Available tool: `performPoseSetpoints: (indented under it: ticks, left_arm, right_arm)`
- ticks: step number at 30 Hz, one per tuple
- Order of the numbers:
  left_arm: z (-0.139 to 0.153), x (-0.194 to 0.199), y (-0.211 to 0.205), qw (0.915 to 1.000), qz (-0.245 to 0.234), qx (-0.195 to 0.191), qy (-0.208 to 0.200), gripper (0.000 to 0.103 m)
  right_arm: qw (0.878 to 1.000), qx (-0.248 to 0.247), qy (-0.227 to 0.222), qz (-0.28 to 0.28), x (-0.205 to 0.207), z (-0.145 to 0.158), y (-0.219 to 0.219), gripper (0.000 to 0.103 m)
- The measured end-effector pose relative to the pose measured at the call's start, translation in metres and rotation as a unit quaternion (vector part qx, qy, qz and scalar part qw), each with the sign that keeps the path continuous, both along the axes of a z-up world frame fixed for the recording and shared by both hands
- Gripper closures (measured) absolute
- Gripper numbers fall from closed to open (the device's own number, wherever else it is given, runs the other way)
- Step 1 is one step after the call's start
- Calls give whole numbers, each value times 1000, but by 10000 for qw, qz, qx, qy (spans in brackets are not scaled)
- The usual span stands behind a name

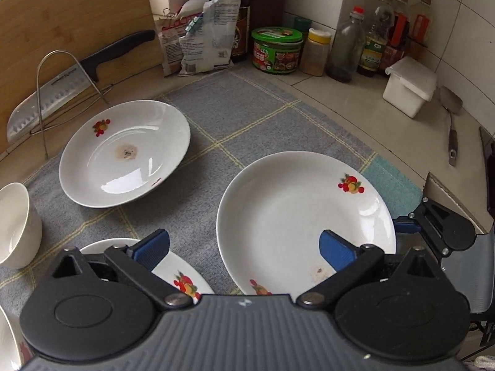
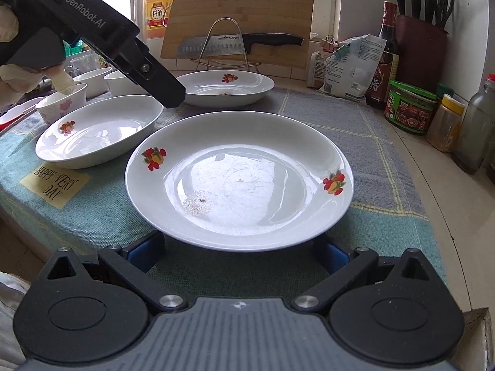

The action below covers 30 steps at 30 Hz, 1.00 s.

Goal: Organize plates and bowls
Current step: 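Lift the gripped plate off the towel with the left tool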

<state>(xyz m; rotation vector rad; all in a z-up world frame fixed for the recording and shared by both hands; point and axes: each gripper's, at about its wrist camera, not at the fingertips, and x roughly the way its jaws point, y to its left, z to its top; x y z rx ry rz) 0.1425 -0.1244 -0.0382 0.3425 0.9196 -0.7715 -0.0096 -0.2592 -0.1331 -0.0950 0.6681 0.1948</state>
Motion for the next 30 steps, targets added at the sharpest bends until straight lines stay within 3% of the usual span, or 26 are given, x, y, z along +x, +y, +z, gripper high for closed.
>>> performPoseSetpoints:
  ticks: [5, 12, 16, 30]
  left_arm:
    - [-13, 23, -17, 9959, -840, 51, 332, 1]
    - [-30, 45, -37, 9867, -1421, 297, 737, 11]
    - [-37, 55, -46, 9822, -1551, 470, 948, 24]
    - [-44, 78, -69, 9698, -1843, 733, 1423, 33]
  right_arm:
    - [9997, -15, 128, -217, 2, 2, 5, 0]
    - [9989, 9, 20, -475, -1, 0, 11, 0]
    - [9993, 13, 78, -373, 1, 2, 9, 0]
    - [9999, 6, 41, -125, 8, 2, 3, 0]
